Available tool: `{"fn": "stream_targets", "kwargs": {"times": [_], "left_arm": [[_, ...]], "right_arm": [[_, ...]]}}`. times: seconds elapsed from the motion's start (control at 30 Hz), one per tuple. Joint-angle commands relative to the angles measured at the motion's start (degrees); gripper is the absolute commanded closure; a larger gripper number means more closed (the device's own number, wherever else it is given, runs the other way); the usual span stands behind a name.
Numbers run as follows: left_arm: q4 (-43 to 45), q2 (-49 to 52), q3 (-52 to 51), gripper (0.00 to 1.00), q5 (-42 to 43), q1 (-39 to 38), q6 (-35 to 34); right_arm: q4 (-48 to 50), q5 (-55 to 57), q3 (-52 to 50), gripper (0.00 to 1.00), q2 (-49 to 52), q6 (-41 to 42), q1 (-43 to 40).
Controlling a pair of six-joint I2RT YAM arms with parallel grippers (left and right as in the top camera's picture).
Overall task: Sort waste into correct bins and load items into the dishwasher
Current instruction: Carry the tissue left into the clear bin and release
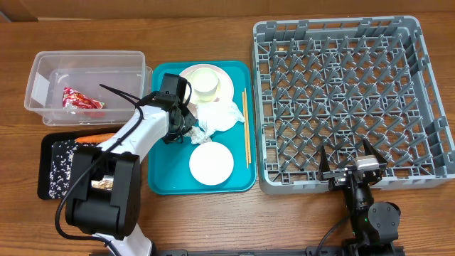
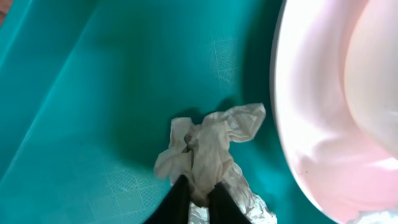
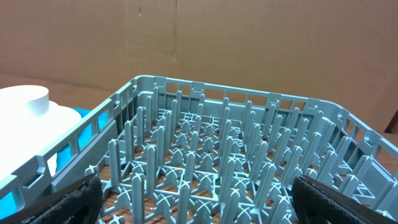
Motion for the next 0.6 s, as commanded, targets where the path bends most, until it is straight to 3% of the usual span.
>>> {"fn": "stream_targets", "kwargs": {"times": [0.0,0.57], "left_arm": [[-0.5,0.0,1.4,0.94,-1.1,-0.3,3.4],[-23.7,-4.4,28.6,0.96,-1.6,1.1,10.6]], "right_arm": [[0.5,-0.3,-0.6,0.0,-0.6,0.0,-0.2],[0.5,-0.3,-0.6,0.0,-0.6,0.0,-0.2]]}}
